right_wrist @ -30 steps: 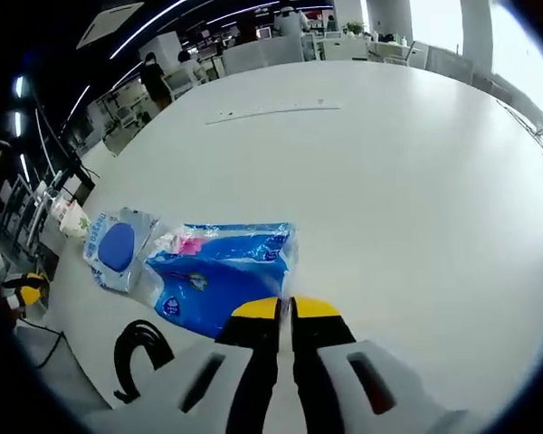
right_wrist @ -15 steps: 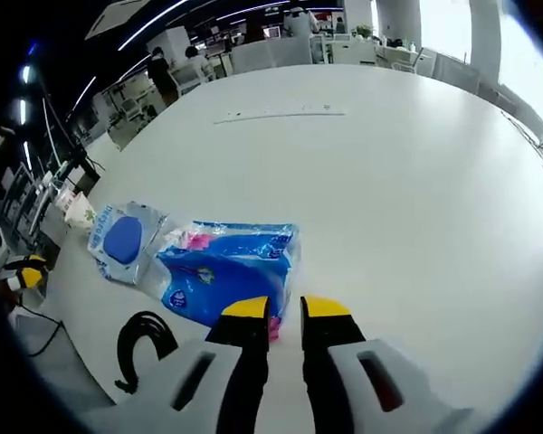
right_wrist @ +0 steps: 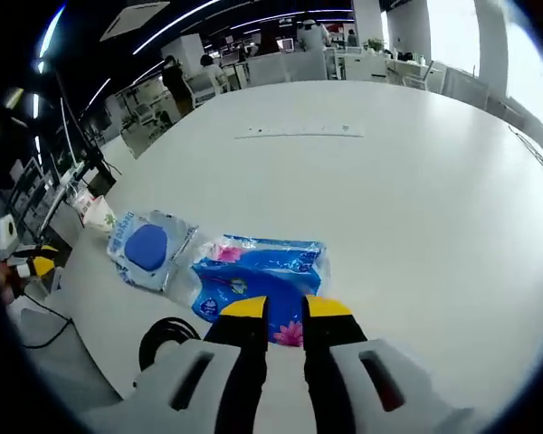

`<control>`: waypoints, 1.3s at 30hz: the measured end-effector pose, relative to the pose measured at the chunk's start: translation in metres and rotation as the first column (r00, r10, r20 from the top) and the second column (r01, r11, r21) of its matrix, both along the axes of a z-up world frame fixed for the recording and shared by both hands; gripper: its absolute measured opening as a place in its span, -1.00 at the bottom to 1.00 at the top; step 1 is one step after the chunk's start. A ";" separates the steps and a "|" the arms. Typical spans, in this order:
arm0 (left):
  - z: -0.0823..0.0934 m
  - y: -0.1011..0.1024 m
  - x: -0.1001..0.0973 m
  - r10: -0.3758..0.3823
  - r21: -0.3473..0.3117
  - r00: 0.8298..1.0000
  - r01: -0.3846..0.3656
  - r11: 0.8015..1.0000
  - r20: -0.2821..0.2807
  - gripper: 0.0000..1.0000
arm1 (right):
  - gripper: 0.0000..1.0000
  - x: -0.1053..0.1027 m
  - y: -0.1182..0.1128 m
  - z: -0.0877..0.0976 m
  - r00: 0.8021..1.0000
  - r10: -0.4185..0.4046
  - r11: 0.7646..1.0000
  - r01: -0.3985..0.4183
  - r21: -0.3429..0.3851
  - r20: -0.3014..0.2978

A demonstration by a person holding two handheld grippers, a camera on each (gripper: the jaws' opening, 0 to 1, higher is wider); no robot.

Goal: Arrange the tabletop items into an orderly group along one side of the table until the central work area is clear of visible clutter.

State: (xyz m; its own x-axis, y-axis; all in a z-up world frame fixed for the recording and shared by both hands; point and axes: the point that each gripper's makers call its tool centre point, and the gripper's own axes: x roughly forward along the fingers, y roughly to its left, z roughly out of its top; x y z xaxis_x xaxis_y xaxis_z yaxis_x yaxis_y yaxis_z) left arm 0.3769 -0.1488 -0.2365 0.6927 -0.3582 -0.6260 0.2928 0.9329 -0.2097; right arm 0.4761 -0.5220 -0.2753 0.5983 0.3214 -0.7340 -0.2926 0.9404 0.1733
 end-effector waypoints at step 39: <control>0.005 0.014 0.010 -0.007 -0.020 0.998 0.008 1.000 0.067 -0.29 | -0.13 -0.063 0.094 0.043 0.962 0.232 0.967 -0.245 0.077 0.145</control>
